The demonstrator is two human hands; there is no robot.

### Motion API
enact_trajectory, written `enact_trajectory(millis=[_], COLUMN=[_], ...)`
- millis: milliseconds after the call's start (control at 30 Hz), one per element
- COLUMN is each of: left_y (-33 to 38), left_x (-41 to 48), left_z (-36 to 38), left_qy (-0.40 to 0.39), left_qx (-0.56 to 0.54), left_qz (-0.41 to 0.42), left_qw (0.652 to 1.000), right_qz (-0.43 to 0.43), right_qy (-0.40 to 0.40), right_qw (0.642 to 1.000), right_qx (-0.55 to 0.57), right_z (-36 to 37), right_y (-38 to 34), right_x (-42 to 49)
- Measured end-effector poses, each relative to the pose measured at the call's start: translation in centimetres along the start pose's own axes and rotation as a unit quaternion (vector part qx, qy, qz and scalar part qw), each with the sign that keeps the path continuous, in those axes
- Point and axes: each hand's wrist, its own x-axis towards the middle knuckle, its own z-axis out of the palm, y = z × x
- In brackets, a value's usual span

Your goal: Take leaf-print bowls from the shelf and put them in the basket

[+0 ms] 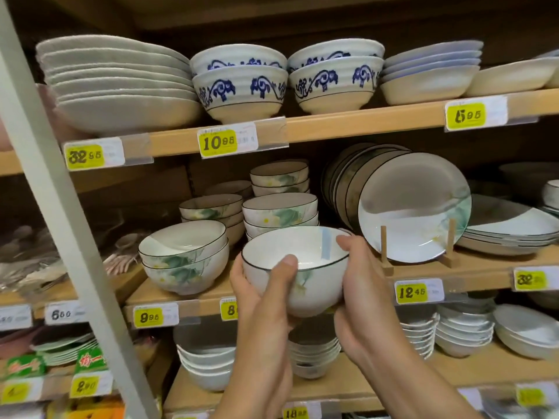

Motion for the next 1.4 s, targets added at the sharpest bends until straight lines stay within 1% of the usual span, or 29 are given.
enact_trajectory(millis=[67,133,167,233,300,367,400,467,500,533,600,667,700,767,833,900,967,1033,1067,1133,1233,1300,1400], left_y=[0.7,1.6,2.1,3.1,3.7,3.9,4.0,4.2,4.2,3.9,2.8,1.9,1.6,1.5,2.1,3.0,3.3,3.4,3.5,3.8,5.1,6.2,8.1], left_x=[0.7,1.6,2.0,2.8,3.3,3.6,3.9,4.2,4.1,3.8,2.7,1.7,1.5,1.9,2.6,3.2,3.8,3.9,3.9,3.9,4.6,5.6,7.4], left_z=[-0.7,-1.6,-2.1,-2.9,-3.0,-2.7,-2.6,-2.3,-2.2,-2.1,-1.9,-1.2,-0.9,-0.5,-0.8,-1.3,-2.0,-2.3,-2.3,-2.3,-1.9,-1.5,-1.1], left_qy=[0.014,0.002,-0.011,-0.044,-0.077,-0.108,-0.111,-0.104,-0.094,-0.081,-0.073,-0.084,-0.082,-0.054,-0.049,-0.074,-0.11,-0.138,-0.145,-0.154,-0.167,-0.193,-0.234], left_qx=[0.016,-0.005,-0.015,-0.021,-0.015,-0.001,0.015,0.037,0.036,0.028,0.013,0.036,0.064,0.106,0.077,-0.001,-0.052,-0.058,-0.048,-0.003,0.095,0.126,0.19], left_qz=[-0.017,-0.043,-0.052,-0.068,-0.091,-0.108,-0.113,-0.126,-0.125,-0.106,-0.016,0.067,0.084,0.091,0.063,-0.003,-0.057,-0.072,-0.067,-0.039,0.035,0.093,0.168], left_qw=[1.0,0.999,0.998,0.996,0.993,0.988,0.987,0.986,0.987,0.991,0.997,0.994,0.991,0.989,0.994,0.997,0.991,0.986,0.986,0.987,0.981,0.969,0.939], right_qz=[-0.015,-0.017,-0.002,0.064,0.149,0.194,0.2,0.191,0.179,0.165,0.128,0.072,0.044,-0.001,-0.032,-0.046,-0.03,-0.003,0.004,-0.003,-0.007,-0.026,-0.06], right_qy=[-0.017,-0.041,-0.06,-0.119,-0.168,-0.193,-0.199,-0.193,-0.178,-0.153,-0.103,-0.061,-0.043,-0.027,-0.03,-0.041,-0.117,-0.192,-0.215,-0.234,-0.222,-0.208,-0.164], right_qw=[1.0,0.999,0.998,0.99,0.974,0.962,0.959,0.961,0.966,0.972,0.984,0.995,0.998,0.997,0.996,0.995,0.986,0.973,0.97,0.968,0.974,0.976,0.978], right_qx=[-0.018,-0.028,-0.034,-0.028,-0.014,0.003,0.016,0.042,0.053,0.062,0.064,0.018,-0.015,-0.065,-0.08,-0.085,-0.117,-0.125,-0.117,-0.09,-0.043,-0.062,-0.117], right_z=[-0.1,-0.6,-0.7,-0.7,-0.4,-0.2,-0.3,-0.3,-0.2,-0.1,0.2,0.6,0.8,1.0,0.4,-0.6,-1.6,-2.2,-2.4,-2.5,-1.4,-0.2,1.6], right_y=[0.1,-0.4,-0.8,-1.8,-2.4,-2.3,-2.2,-1.7,-1.7,-1.7,-1.9,-1.8,-1.6,-1.3,-1.2,-1.9,-2.5,-2.8,-2.7,-2.7,-3.2,-4.0,-4.7], right_x=[0.0,0.7,1.2,2.3,3.0,3.4,3.5,3.6,3.6,3.6,3.4,2.8,2.5,1.7,1.3,1.5,1.7,1.7,1.8,2.1,3.1,4.0,5.8])
